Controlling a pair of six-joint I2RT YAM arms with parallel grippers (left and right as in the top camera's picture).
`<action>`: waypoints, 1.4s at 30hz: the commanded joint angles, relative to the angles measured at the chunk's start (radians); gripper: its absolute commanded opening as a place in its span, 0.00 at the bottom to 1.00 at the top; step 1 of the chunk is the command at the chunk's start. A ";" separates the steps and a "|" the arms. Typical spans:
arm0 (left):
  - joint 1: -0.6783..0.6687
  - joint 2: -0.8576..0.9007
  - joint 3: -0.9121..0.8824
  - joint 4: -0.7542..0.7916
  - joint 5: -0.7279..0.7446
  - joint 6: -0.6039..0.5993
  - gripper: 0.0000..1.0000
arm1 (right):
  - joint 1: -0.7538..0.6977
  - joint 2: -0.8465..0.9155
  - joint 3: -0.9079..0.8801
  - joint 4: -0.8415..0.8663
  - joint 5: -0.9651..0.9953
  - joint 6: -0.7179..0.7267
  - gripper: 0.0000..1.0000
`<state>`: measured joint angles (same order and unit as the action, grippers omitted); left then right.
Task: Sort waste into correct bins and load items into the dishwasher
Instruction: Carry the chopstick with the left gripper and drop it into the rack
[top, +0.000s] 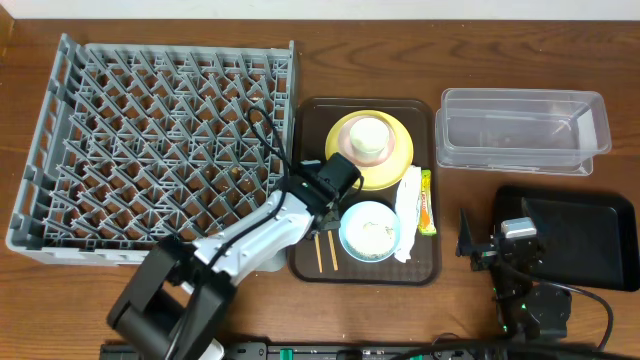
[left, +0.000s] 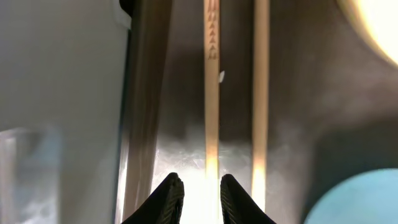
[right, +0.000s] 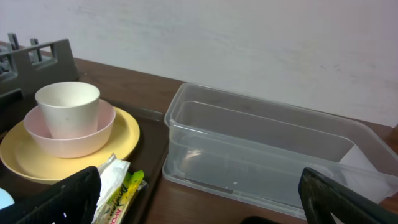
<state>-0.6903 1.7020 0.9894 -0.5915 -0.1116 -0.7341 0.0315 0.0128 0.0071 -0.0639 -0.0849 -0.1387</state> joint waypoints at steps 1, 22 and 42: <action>-0.001 0.032 -0.015 0.011 -0.017 -0.013 0.25 | -0.002 -0.004 -0.002 -0.004 0.006 0.014 0.99; -0.027 0.103 -0.006 0.070 -0.010 -0.021 0.08 | -0.002 -0.004 -0.002 -0.004 0.006 0.014 0.99; 0.266 -0.426 0.057 -0.089 0.037 0.559 0.08 | -0.002 -0.004 -0.002 -0.004 0.006 0.014 0.99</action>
<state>-0.4500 1.2144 1.0336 -0.6773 -0.1539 -0.2535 0.0315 0.0128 0.0071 -0.0639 -0.0849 -0.1387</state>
